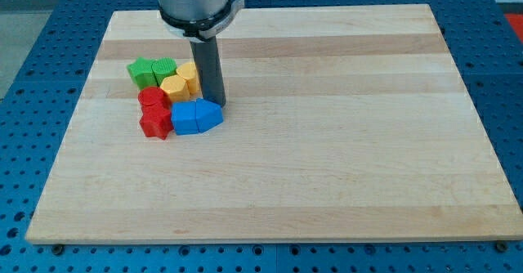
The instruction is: Push the blue blocks into the red star
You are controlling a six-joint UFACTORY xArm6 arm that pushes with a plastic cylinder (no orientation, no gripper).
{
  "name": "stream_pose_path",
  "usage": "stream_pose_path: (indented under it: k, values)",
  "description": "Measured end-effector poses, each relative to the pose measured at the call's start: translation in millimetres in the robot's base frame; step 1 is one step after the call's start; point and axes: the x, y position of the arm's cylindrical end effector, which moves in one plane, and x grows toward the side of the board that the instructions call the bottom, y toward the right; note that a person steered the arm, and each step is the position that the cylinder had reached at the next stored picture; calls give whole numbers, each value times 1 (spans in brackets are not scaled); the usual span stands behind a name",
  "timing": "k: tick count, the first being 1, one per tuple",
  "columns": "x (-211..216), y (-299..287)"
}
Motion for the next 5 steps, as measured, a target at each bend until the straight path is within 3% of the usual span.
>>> stream_pose_path:
  k: [3, 4, 5]
  values:
    - [-17, 2]
    - [-20, 72]
    - [-55, 190]
